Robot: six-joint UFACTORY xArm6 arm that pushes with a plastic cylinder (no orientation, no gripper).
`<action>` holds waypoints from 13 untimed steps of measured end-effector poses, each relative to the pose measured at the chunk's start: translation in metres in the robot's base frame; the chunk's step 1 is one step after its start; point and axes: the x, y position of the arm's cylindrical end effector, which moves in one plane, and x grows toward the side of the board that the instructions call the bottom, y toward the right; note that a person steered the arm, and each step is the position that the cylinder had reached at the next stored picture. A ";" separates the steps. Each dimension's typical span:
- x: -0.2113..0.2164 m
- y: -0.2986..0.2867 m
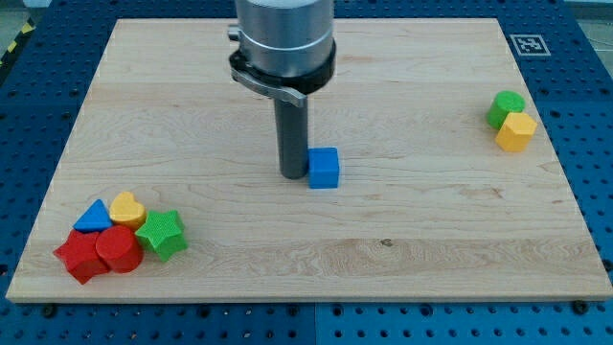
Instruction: Push green circle and yellow hexagon along with blue cube towards vertically
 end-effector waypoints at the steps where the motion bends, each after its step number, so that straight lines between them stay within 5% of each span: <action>1: 0.004 0.024; 6: 0.008 0.167; 13: 0.035 0.282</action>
